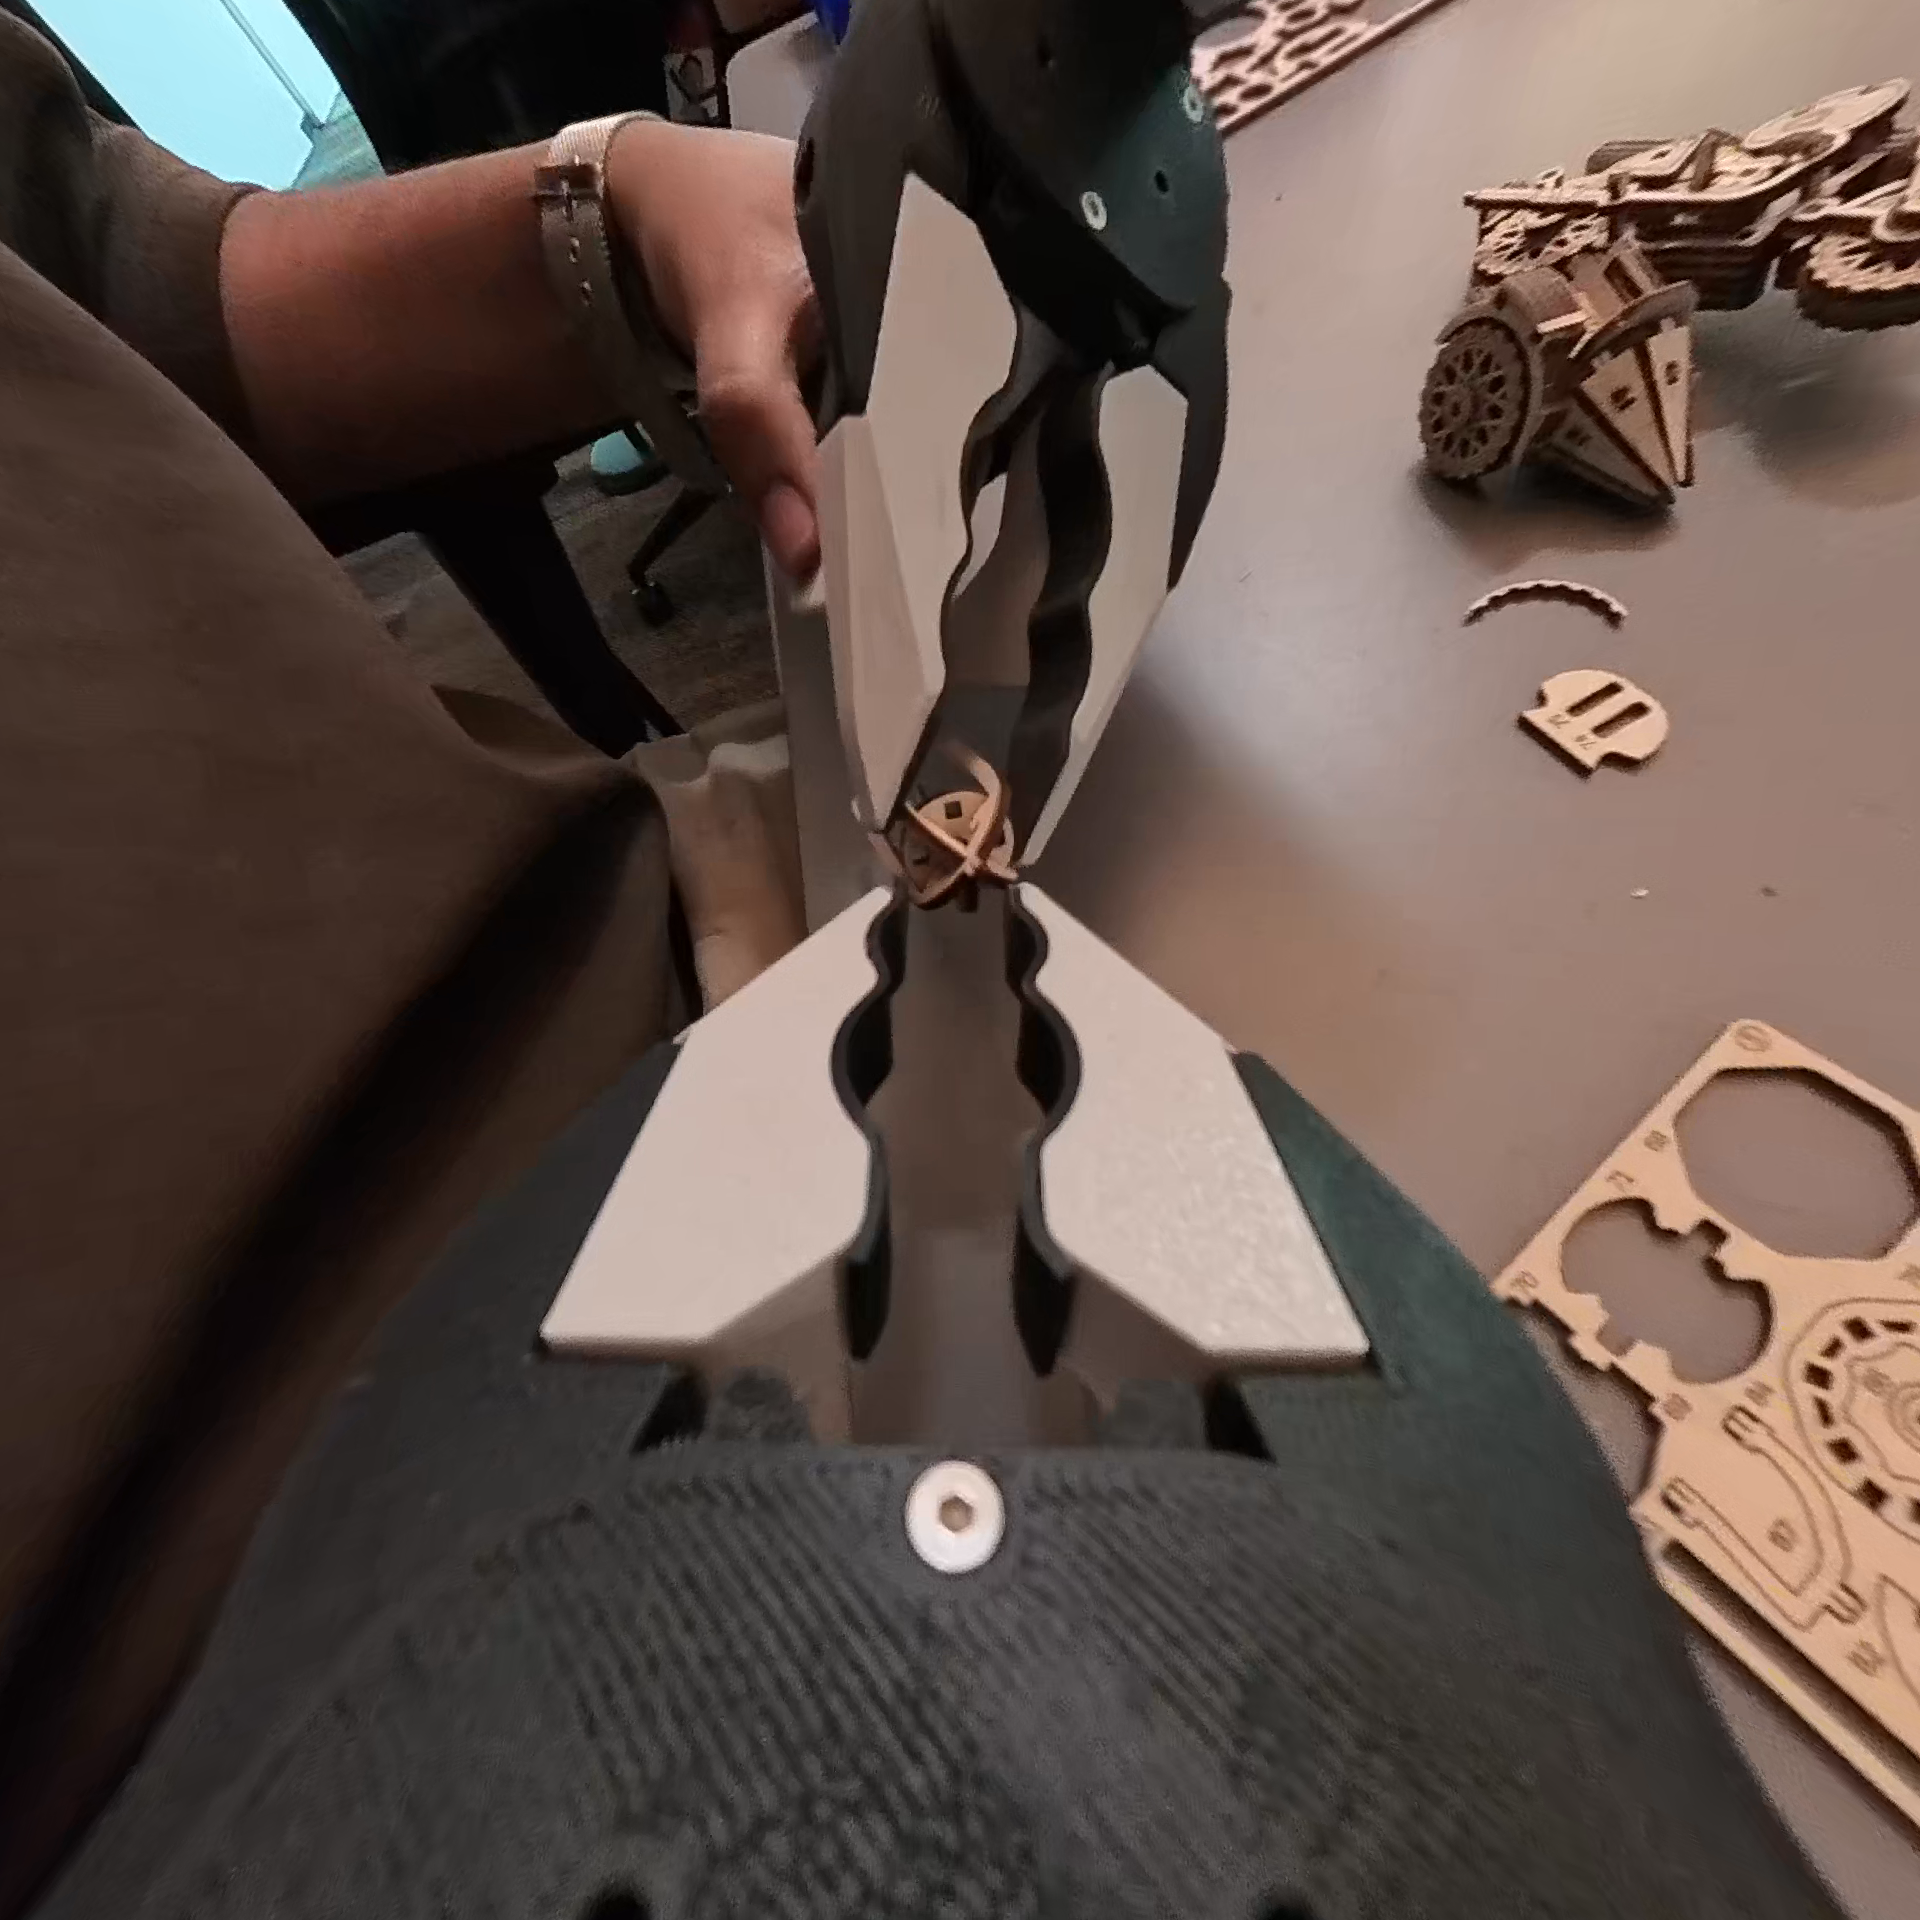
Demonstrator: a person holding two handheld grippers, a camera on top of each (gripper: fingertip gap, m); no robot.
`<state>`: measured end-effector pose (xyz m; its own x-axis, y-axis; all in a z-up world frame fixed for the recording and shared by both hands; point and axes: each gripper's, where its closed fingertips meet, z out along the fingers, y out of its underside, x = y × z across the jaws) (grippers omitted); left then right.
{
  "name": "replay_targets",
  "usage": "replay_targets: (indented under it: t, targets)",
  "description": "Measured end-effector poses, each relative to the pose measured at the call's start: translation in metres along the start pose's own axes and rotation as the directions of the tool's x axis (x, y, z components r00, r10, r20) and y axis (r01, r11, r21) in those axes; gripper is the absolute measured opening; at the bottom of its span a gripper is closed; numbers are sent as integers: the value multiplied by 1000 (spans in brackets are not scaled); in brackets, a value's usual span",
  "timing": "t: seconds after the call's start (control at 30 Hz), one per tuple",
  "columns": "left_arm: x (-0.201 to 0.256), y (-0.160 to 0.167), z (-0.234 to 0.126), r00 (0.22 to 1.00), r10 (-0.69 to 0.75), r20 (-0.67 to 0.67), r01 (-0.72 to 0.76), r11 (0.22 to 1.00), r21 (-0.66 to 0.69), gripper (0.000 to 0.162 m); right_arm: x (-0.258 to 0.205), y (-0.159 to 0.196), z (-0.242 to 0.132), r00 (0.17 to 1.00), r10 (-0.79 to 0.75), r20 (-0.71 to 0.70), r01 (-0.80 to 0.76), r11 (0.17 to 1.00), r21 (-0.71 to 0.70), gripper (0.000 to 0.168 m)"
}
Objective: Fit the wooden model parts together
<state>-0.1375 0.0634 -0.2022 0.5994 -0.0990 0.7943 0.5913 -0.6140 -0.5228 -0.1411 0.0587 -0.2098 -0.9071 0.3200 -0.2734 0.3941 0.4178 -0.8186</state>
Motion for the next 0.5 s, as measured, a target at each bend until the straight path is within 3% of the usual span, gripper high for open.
replay_targets:
  t: [0.23, 0.5]
  targets:
    - [-1, 1, 2, 1000, 16, 11, -16, 1000, -7, 25, -2, 2, 2, 999, 37, 18, -37, 999, -8, 15]
    - [-12, -17, -14, 998, -1, 57, -6, 993, 121, 51, 16, -2, -9, 984, 175, -3, -175, 983, 56, 11]
